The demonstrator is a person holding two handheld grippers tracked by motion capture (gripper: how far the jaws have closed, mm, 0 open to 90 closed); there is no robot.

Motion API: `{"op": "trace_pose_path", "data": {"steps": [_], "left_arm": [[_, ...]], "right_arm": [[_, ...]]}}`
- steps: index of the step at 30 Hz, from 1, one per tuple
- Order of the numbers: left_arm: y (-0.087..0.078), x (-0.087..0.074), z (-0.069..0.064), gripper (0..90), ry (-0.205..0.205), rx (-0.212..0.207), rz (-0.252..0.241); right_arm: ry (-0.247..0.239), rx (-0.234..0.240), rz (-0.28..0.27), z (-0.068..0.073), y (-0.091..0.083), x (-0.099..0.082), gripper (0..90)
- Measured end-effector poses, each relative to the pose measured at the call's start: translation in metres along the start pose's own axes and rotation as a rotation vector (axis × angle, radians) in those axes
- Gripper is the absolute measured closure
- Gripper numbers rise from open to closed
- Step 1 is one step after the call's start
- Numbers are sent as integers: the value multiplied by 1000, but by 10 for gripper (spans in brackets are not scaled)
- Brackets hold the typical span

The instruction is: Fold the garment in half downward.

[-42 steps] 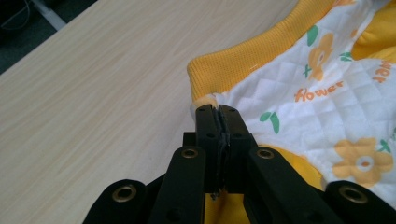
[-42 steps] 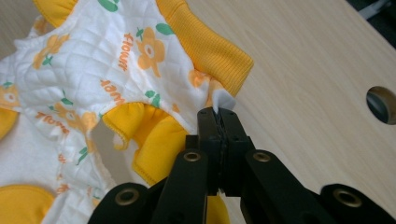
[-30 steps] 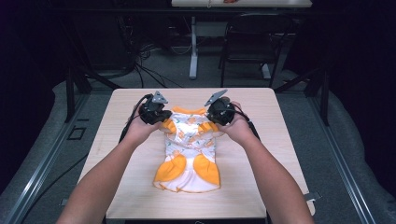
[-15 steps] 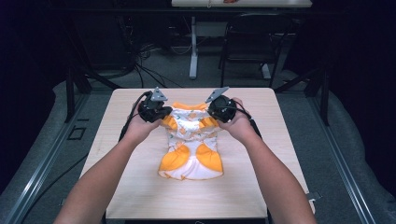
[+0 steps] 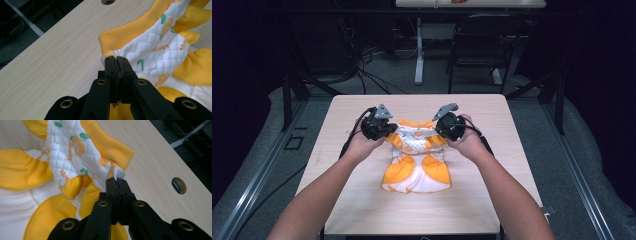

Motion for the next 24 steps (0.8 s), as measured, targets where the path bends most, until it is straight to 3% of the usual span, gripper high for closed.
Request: {"op": "trace_pose_path", "data": {"steps": [15,24], "left_arm": [[0,-18,-17,879,15,-53,11],[6,-28,-24,879,38,-65,43]], "right_arm": [[-11,41,11,17,-1,-18,892],[-14,68,32,27,5,-30,891]]}}
Point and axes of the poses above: each handheld gripper's, and its own axes: y roughly forward along the jaws, x roughly out of its top, z roughly to its left, the point moved 5 cm from there along y, roughly forward along the jaws, and after that the axes turned 2 degrees about -z, right-handed, at the moved point
